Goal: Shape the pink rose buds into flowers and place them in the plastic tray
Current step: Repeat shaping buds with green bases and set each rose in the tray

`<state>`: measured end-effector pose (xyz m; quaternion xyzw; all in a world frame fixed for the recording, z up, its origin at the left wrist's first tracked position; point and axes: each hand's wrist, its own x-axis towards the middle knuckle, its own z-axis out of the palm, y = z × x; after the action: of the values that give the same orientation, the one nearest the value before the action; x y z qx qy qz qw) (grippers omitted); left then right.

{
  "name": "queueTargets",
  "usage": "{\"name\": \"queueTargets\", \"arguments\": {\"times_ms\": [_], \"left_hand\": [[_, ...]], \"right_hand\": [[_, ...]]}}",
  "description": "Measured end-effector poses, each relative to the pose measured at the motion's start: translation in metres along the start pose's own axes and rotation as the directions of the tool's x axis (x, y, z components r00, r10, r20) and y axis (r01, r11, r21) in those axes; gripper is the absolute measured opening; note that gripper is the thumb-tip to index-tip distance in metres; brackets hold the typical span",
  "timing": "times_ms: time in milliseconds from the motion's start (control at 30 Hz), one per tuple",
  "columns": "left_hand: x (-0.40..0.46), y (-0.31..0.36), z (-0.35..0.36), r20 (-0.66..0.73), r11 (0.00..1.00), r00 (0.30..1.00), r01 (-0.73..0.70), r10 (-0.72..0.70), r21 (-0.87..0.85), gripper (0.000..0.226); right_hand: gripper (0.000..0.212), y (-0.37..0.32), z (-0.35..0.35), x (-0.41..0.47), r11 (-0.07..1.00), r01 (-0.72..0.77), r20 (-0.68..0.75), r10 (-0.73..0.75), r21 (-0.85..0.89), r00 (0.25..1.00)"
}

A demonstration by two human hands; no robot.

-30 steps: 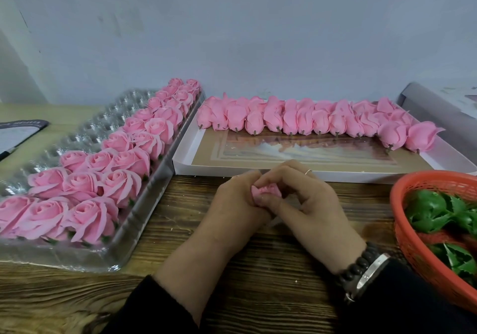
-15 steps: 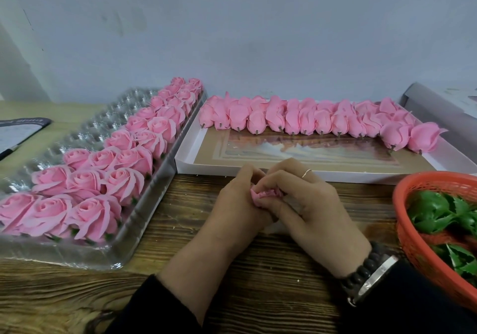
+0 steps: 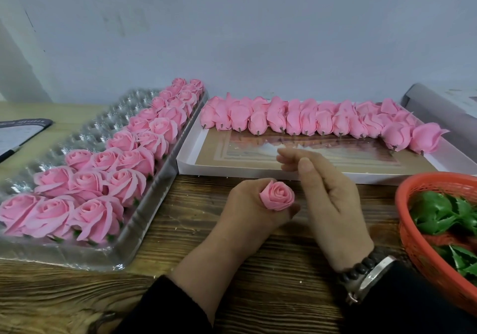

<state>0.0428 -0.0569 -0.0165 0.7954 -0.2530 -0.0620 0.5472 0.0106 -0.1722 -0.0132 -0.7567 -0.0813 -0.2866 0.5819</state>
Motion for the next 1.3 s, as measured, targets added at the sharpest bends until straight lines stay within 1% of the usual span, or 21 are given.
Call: {"name": "queueTargets", "arguments": {"times_ms": [67, 133, 200, 233, 300, 400, 500, 567, 700, 867, 967, 1033, 1100, 1133, 1200, 1300], "left_hand": [[0.0, -0.001, 0.003, 0.024, 1.0, 1.0, -0.014, 0.014, -0.004, 0.008], [0.0, -0.001, 0.006, 0.042, 0.995, 0.997, -0.065, 0.062, 0.072, 0.007], [0.001, -0.002, 0.009, 0.021, 0.983, 0.992, -0.127, 0.126, 0.132, 0.011], [0.001, -0.001, 0.01, 0.009, 0.982, 0.99, -0.144, 0.144, 0.119, 0.012], [0.0, 0.002, 0.01, -0.001, 0.988, 0.988, -0.151, 0.151, 0.034, 0.015], [-0.002, 0.004, 0.008, 0.013, 0.985, 0.988, -0.149, 0.151, -0.091, 0.022], [-0.003, 0.003, 0.006, 0.021, 0.981, 0.992, -0.121, 0.125, -0.154, 0.011], [-0.003, 0.003, 0.006, 0.001, 0.98, 0.994, -0.109, 0.111, -0.169, 0.007], [-0.004, 0.005, 0.004, 0.002, 0.982, 0.991, -0.134, 0.135, -0.132, 0.011], [-0.003, 0.003, 0.0, -0.022, 0.985, 0.992, -0.127, 0.125, -0.12, 0.006], [-0.001, 0.002, -0.003, -0.058, 0.987, 0.994, -0.096, 0.09, -0.126, 0.006], [-0.001, 0.002, -0.002, -0.075, 0.987, 0.995, -0.072, 0.061, -0.146, 0.004], [-0.001, 0.002, -0.001, -0.08, 0.989, 0.995, -0.063, 0.053, -0.137, 0.008], [-0.001, 0.002, 0.0, -0.074, 0.99, 0.995, -0.07, 0.062, -0.12, 0.011], [-0.001, 0.002, 0.002, -0.066, 0.992, 0.994, -0.088, 0.082, -0.088, 0.015], [0.0, -0.001, 0.003, -0.081, 0.996, 0.993, -0.092, 0.092, 0.001, 0.027]], "right_hand": [[0.022, -0.003, 0.007, -0.002, 0.999, 0.034, 0.03, -0.033, -0.04, 0.999], [0.027, -0.004, 0.013, -0.003, 0.995, 0.054, 0.056, -0.049, -0.09, 0.997], [0.033, -0.003, 0.016, -0.005, 0.989, 0.067, 0.072, -0.057, -0.133, 0.996], [0.035, -0.002, 0.017, -0.005, 0.986, 0.071, 0.082, -0.059, -0.149, 0.995], [0.036, -0.001, 0.016, -0.005, 0.985, 0.06, 0.111, -0.042, -0.162, 0.993], [0.027, -0.002, 0.014, -0.004, 0.986, -0.023, 0.17, 0.052, -0.163, 0.984], [0.031, 0.0, 0.011, -0.003, 0.982, -0.087, 0.224, 0.123, -0.165, 0.967], [0.034, 0.001, 0.01, -0.001, 0.982, -0.123, 0.268, 0.158, -0.143, 0.95], [0.047, 0.005, 0.007, 0.0, 0.978, -0.179, 0.361, 0.207, -0.109, 0.909], [0.064, 0.009, 0.003, 0.001, 0.971, -0.226, 0.409, 0.237, -0.077, 0.881], [0.067, 0.007, 0.002, 0.002, 0.98, -0.185, 0.39, 0.199, -0.073, 0.899], [0.057, 0.004, 0.002, 0.001, 0.992, -0.125, 0.306, 0.123, -0.014, 0.944], [0.042, 0.002, 0.003, 0.0, 0.998, -0.05, 0.185, 0.045, 0.023, 0.982], [0.037, 0.001, 0.004, -0.001, 1.0, -0.014, 0.139, 0.012, 0.013, 0.99], [0.034, 0.0, 0.006, -0.002, 0.999, 0.02, 0.096, -0.017, -0.026, 0.995], [0.033, -0.001, 0.012, -0.005, 0.993, 0.006, 0.105, 0.006, -0.117, 0.994]]}}
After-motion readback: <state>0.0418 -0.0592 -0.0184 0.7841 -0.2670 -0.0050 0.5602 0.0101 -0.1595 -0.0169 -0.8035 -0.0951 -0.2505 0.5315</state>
